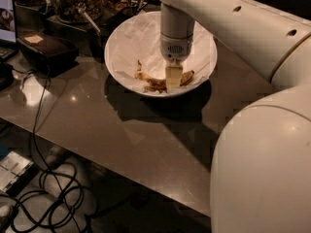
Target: Pick banana from white bowl
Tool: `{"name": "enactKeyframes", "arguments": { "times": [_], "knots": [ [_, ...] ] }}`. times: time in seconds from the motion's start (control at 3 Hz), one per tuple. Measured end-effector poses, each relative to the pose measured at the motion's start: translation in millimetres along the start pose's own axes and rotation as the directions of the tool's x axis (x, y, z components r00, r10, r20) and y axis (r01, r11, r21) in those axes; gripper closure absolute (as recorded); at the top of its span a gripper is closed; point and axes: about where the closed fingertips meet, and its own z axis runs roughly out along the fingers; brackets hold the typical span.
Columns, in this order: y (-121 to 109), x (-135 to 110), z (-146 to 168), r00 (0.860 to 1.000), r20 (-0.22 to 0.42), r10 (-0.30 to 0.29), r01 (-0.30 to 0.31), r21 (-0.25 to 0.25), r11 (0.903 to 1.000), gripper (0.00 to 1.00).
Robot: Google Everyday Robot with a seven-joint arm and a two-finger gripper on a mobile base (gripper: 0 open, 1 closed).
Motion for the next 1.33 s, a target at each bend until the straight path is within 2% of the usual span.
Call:
{"name": "enactKeyframes", "arguments": {
  "times": [0.33,1.33],
  "knots": [
    [1.7,-1.4,1.7,1.0,0.007,-0.001,0.001,-0.011,0.9999,0.41],
    [4.6,-2.1,1.1,1.0,0.002,-0.009,0.009,0.002,1.0,1.0]
  ]
}}
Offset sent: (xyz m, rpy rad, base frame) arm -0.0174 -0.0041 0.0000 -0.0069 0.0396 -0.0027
